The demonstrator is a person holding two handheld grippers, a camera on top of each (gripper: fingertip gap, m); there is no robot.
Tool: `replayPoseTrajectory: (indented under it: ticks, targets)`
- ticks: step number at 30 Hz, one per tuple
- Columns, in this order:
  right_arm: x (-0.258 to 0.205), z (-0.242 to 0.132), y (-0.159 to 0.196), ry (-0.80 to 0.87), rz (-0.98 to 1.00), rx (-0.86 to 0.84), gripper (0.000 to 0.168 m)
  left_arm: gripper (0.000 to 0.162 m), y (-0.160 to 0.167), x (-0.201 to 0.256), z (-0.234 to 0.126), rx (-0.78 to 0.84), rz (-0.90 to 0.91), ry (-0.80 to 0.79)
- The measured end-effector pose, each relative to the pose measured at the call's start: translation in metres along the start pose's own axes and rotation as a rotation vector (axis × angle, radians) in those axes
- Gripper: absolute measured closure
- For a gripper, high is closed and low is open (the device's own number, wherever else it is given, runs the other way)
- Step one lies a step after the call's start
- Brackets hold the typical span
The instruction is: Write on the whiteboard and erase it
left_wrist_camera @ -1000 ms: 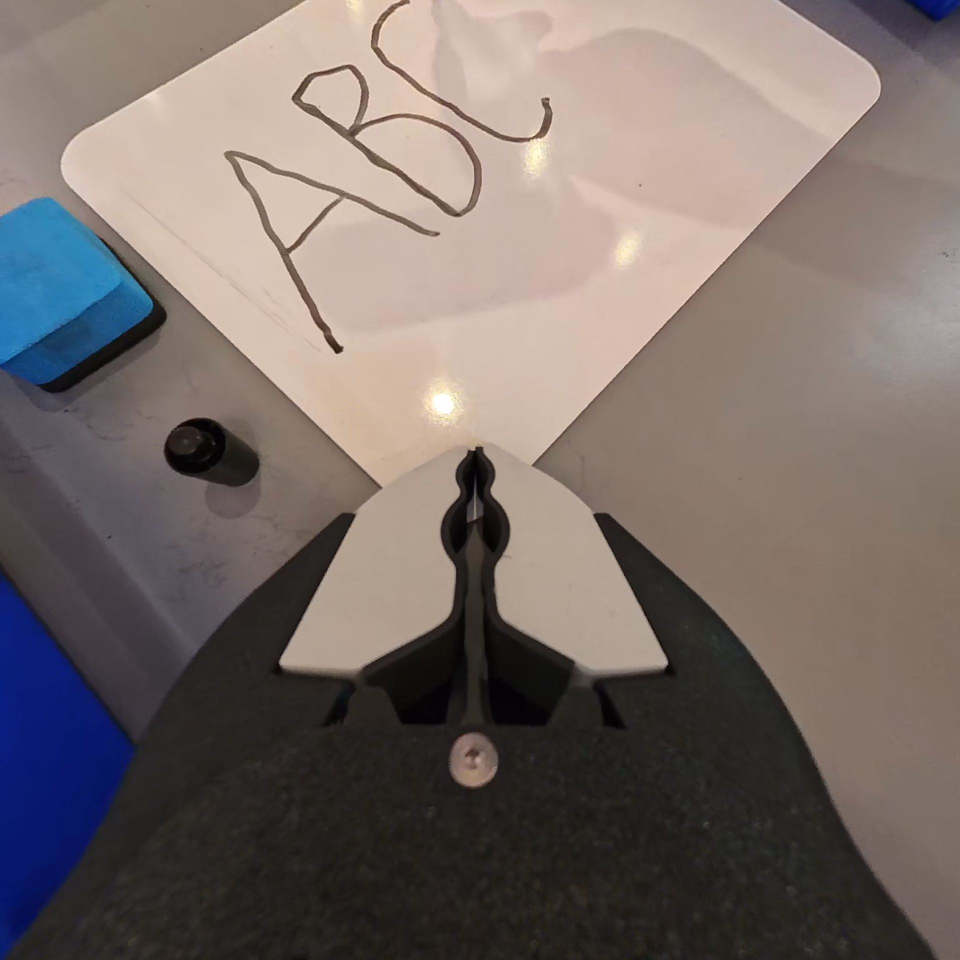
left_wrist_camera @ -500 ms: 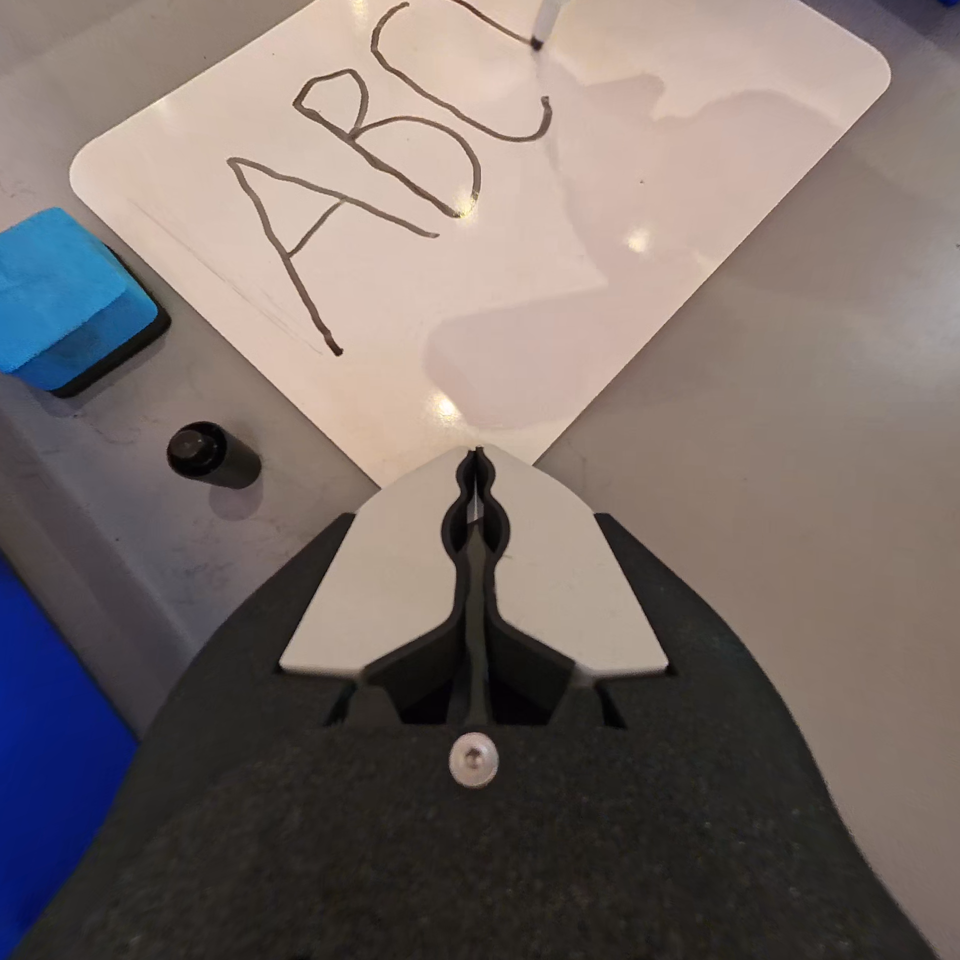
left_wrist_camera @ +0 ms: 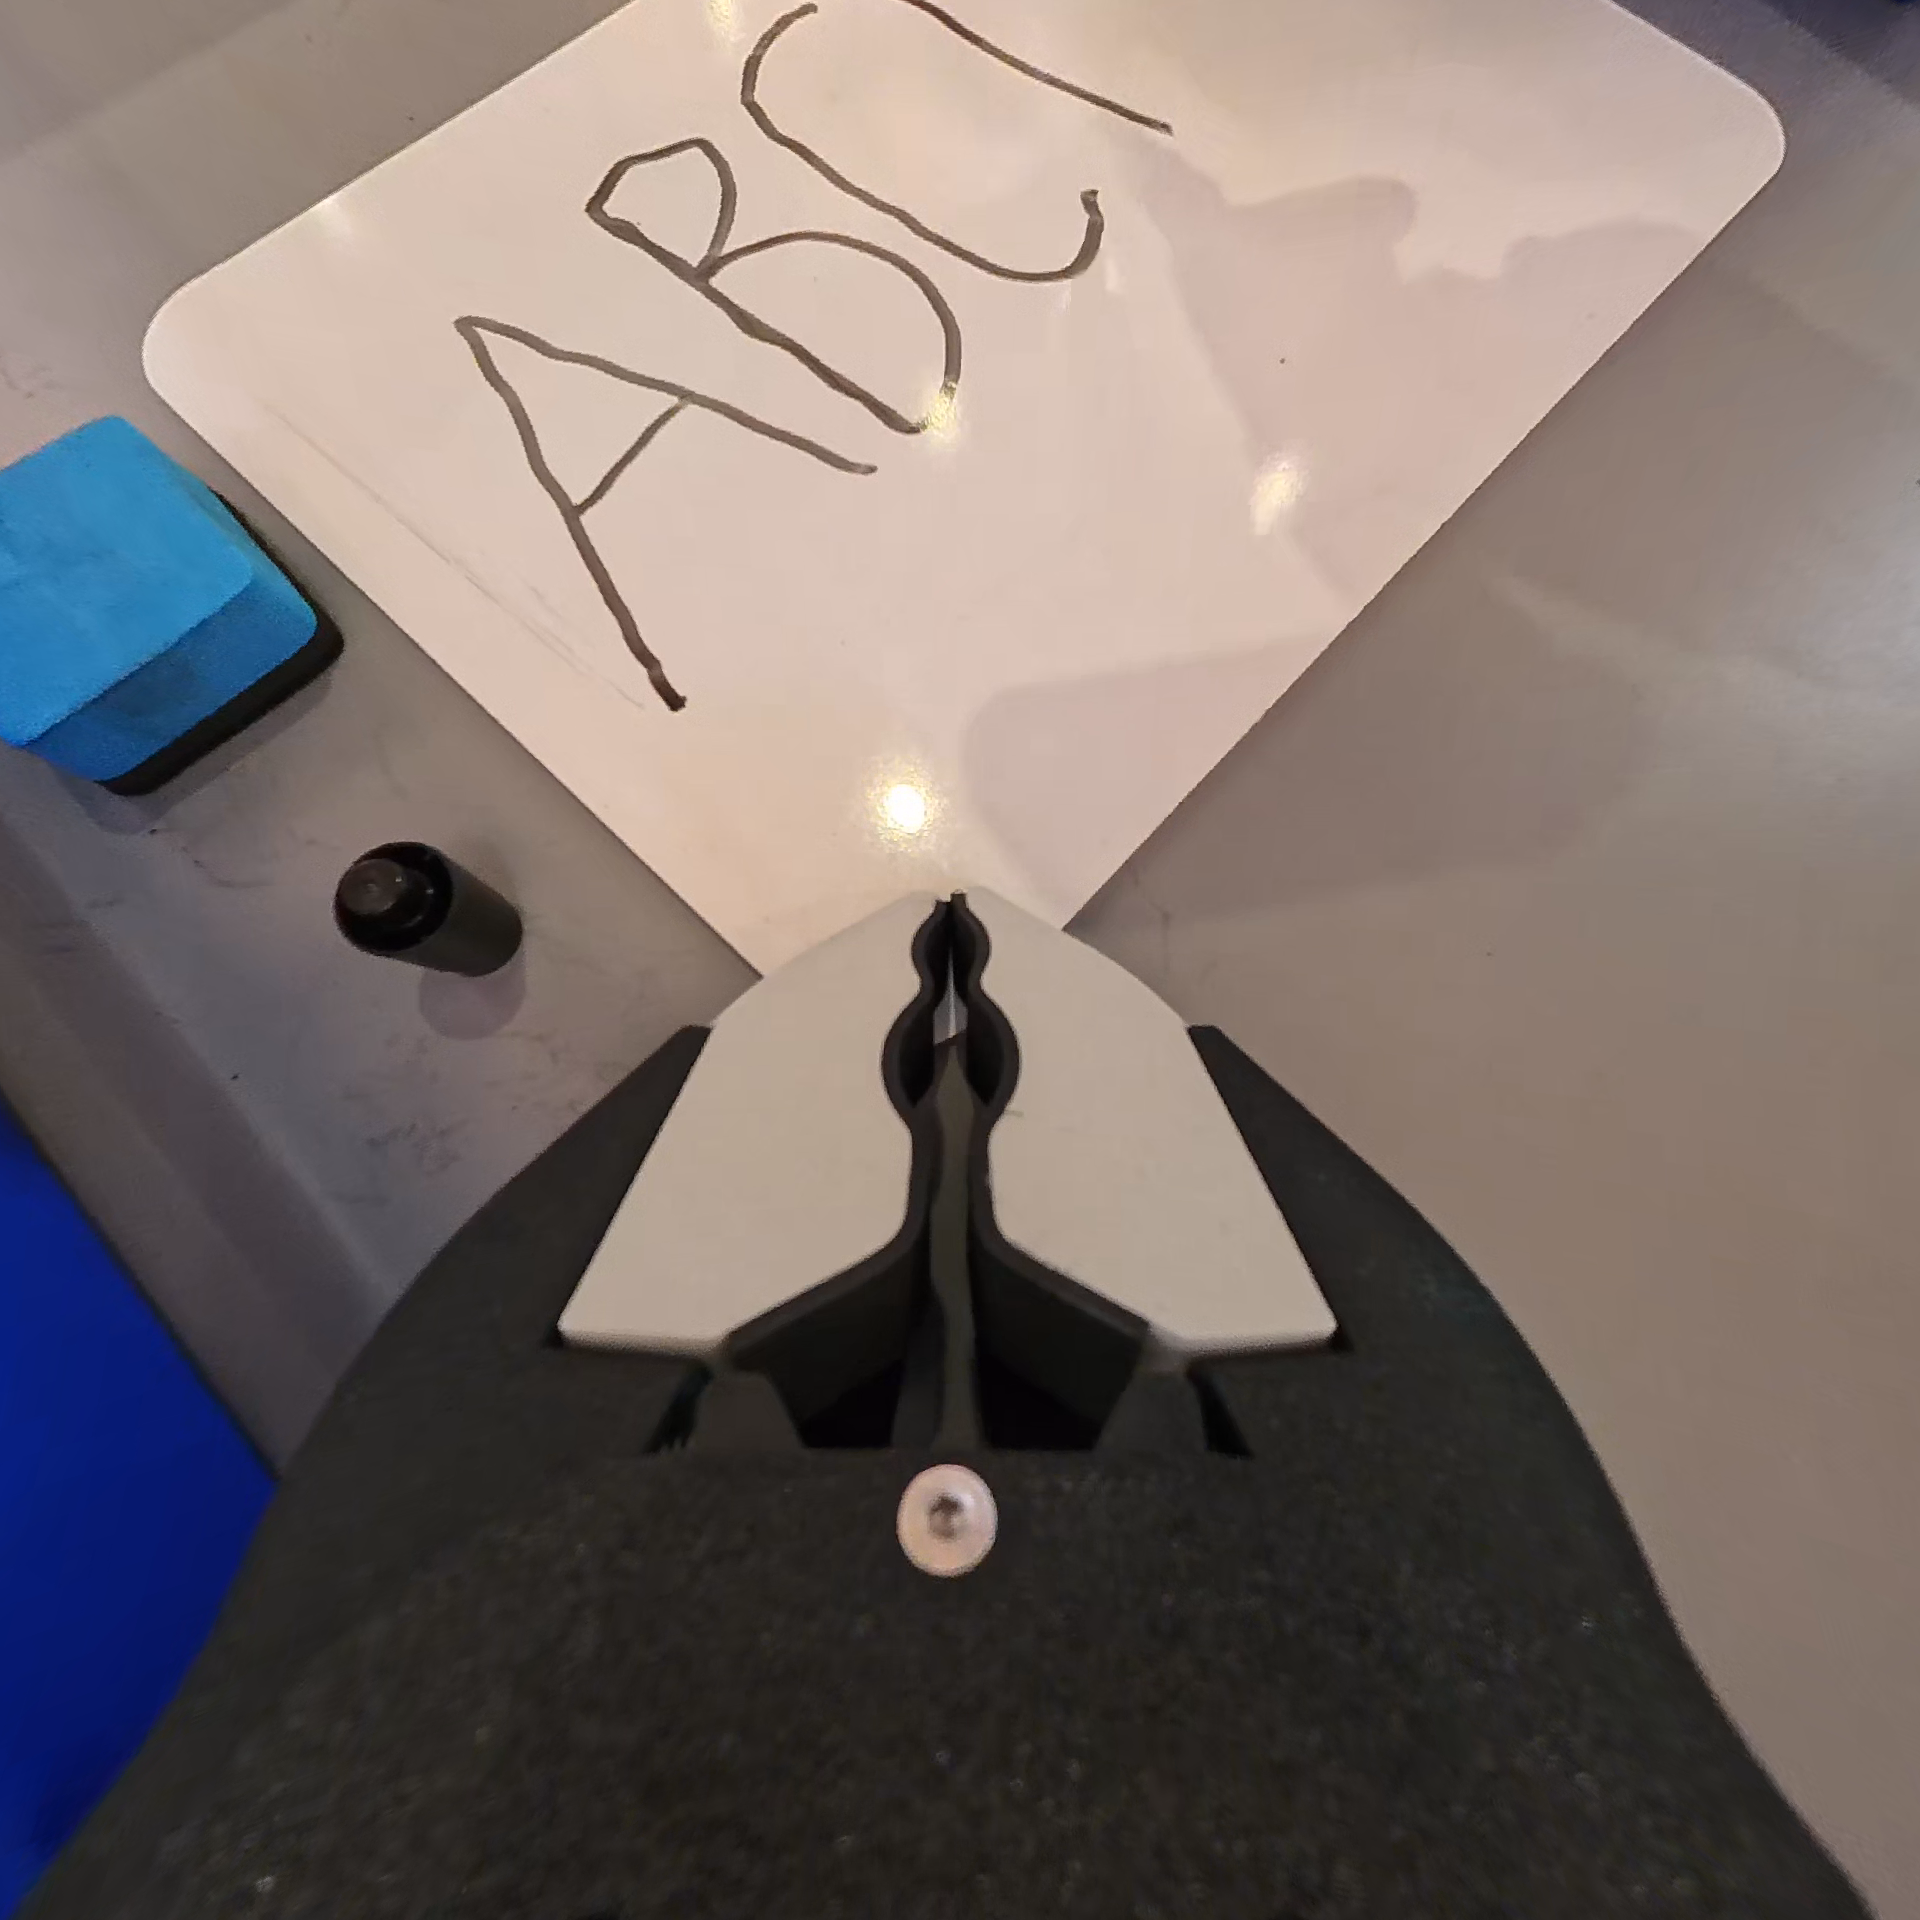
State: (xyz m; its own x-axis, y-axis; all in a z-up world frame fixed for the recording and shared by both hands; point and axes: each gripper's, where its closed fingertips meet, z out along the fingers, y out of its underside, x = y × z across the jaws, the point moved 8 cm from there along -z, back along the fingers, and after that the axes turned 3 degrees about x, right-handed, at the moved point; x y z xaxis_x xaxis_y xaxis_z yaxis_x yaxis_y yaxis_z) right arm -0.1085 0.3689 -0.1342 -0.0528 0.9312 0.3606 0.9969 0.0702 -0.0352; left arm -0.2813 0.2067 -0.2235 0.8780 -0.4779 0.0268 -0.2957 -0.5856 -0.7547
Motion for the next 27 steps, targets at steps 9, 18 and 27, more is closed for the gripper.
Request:
replayPoseTrajectory:
  ticks: [9, 18, 27]
  targets:
    - [0.043, 0.014, -0.01, 0.001, 0.011, -0.004, 0.149, 0.162, 0.0, -0.001, 0.0, 0.0, -0.003, 0.007]
    - [0.052, 0.041, -0.029, -0.027, -0.027, -0.004, 0.149, 0.162, 0.0, -0.002, 0.0, 0.0, -0.009, 0.015]
    - [0.06, 0.047, -0.024, -0.032, -0.024, -0.042, 0.149, 0.162, 0.0, -0.002, 0.0, 0.0, -0.008, 0.017]
